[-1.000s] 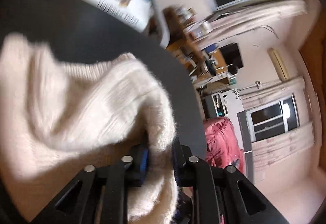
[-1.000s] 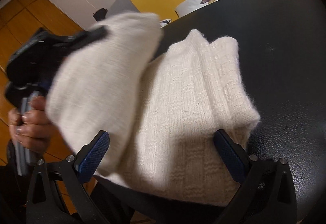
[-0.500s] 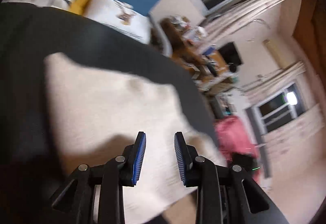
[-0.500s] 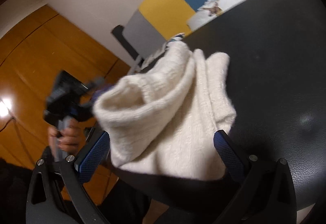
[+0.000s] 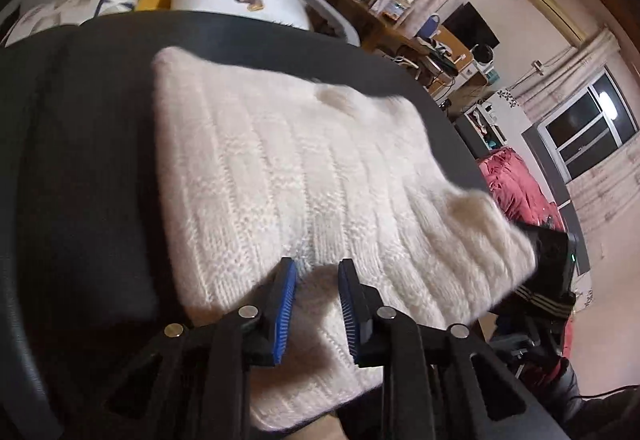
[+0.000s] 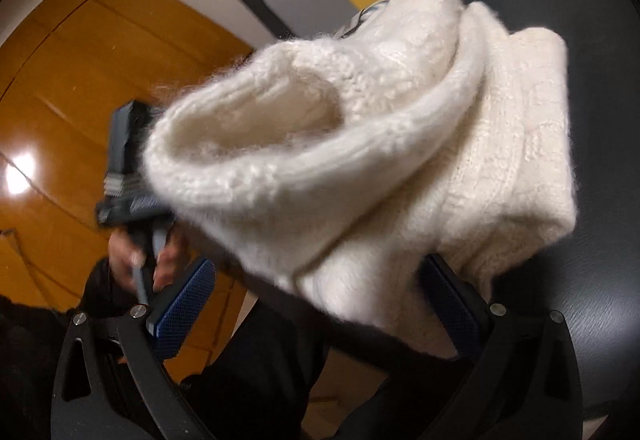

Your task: Fold clothes

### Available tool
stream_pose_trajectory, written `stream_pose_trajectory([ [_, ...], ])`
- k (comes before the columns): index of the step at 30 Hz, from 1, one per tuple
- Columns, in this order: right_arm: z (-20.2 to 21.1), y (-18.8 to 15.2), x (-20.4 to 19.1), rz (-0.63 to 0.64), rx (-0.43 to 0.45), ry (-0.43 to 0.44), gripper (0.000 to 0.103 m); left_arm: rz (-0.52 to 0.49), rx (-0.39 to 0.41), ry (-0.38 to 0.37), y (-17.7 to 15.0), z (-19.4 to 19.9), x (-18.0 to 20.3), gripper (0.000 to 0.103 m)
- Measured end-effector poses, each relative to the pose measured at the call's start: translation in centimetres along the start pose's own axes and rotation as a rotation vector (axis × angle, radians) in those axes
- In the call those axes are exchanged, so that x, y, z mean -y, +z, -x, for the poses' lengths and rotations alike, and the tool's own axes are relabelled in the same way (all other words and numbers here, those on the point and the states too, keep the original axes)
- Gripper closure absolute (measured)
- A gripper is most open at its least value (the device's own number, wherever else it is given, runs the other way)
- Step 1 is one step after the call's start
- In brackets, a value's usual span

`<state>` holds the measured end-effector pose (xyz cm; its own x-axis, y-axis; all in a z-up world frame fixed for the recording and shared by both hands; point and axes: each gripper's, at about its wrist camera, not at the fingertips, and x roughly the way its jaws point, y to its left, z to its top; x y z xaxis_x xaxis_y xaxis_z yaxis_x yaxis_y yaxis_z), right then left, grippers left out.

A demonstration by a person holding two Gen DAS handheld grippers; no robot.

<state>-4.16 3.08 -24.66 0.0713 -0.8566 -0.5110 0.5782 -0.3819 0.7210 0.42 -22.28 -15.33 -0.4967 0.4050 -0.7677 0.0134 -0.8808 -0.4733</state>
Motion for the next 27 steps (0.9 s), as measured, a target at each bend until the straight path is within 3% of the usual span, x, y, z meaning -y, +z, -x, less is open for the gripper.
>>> stream_pose_trajectory([
  [2, 0.7, -0.7, -0.4, 0.039, -0.057, -0.049, 0.000, -0.022, -0.016, 0.012, 0.5, 0.7, -0.4, 0.083],
  [6, 2.2, -1.9, 0.4, 0.100, -0.205, -0.352, 0.000, -0.123, -0.008, -0.080, 0.8, 1.8, 2.0, 0.081],
  [7, 2.7, -1.9, 0.5, 0.104, -0.211, -0.389, 0.000, -0.149, -0.006, -0.103, 0.9, 2.1, 2.6, 0.080],
  [10, 4.6, -0.9, -1.6, 0.153, -0.120, -0.235, 0.000, -0.198, 0.030, -0.118, 1.2, 2.2, 4.0, 0.078],
  [13, 4.0, 1.5, -5.2, 0.290, -0.026, -0.103, 0.000, -0.146, 0.051, -0.140, 2.0, 1.6, 3.2, 0.078],
  [15, 2.5, 3.6, -6.5, 0.351, -0.011, -0.052, 0.000, -0.094, 0.069, -0.154, 2.4, 1.3, 2.2, 0.078],
  [17, 0.1, 5.1, -7.1, 0.372, -0.049, -0.027, 0.000, -0.071, 0.094, -0.143, 2.7, 1.4, 1.8, 0.078],
  [20, -0.7, 3.7, -8.0, 0.372, -0.161, 0.044, 0.000, -0.056, 0.101, -0.114, 2.9, 0.8, 1.5, 0.078],
  [21, 0.1, 2.1, -8.7, 0.371, -0.214, 0.099, 0.000, -0.055, 0.100, -0.120, 2.9, 0.6, 1.5, 0.078],
  [24, 0.2, 1.3, -9.6, 0.366, -0.321, 0.290, 0.000, -0.092, 0.096, -0.212, 2.3, 1.0, 2.1, 0.078],
  [27, 1.9, 1.9, -9.5, 0.357, -0.318, 0.503, 0.000, -0.183, 0.087, -0.270, 1.2, 0.9, 4.1, 0.076],
])
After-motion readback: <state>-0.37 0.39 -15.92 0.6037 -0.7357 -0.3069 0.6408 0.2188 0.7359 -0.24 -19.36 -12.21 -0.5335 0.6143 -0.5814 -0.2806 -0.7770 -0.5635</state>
